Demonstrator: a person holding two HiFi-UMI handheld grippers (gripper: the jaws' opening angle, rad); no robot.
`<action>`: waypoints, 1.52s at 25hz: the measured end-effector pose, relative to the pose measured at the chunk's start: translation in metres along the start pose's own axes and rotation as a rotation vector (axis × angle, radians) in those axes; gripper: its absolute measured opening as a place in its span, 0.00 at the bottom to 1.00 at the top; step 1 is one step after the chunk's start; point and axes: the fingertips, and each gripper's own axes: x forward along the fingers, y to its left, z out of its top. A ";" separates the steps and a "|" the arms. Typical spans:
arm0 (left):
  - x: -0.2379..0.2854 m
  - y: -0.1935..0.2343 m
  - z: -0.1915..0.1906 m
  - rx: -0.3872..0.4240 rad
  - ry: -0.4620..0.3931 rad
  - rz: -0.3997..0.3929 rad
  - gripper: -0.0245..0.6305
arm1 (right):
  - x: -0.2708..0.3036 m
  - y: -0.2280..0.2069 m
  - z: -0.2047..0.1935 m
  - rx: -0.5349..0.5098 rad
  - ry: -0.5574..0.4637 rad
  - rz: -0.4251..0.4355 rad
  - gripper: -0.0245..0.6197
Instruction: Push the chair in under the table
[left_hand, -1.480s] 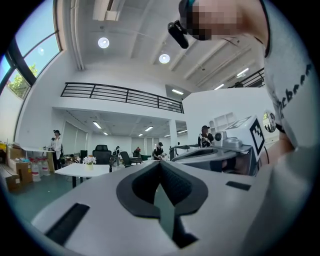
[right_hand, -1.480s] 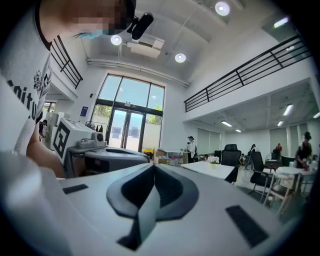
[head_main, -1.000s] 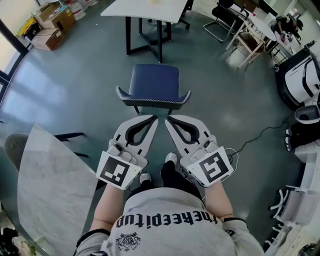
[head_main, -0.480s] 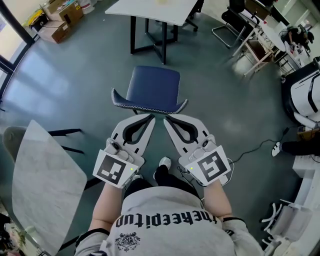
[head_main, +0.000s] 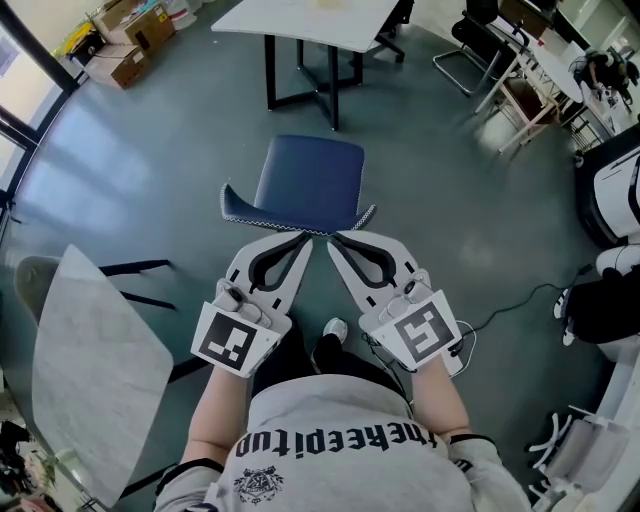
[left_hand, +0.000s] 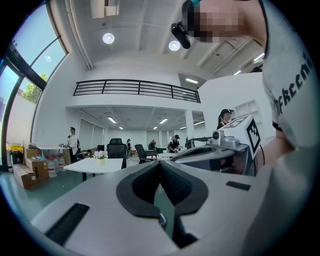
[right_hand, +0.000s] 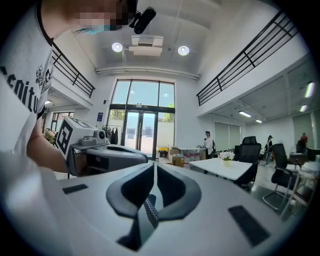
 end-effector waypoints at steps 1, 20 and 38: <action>0.002 0.003 0.000 0.006 0.005 -0.002 0.06 | 0.003 -0.002 0.000 -0.001 0.003 -0.002 0.06; 0.027 0.076 -0.060 0.299 0.207 -0.216 0.07 | 0.080 -0.028 -0.048 0.013 0.185 -0.076 0.19; 0.017 0.108 -0.168 0.423 0.481 -0.388 0.31 | 0.093 -0.022 -0.148 -0.084 0.498 -0.042 0.30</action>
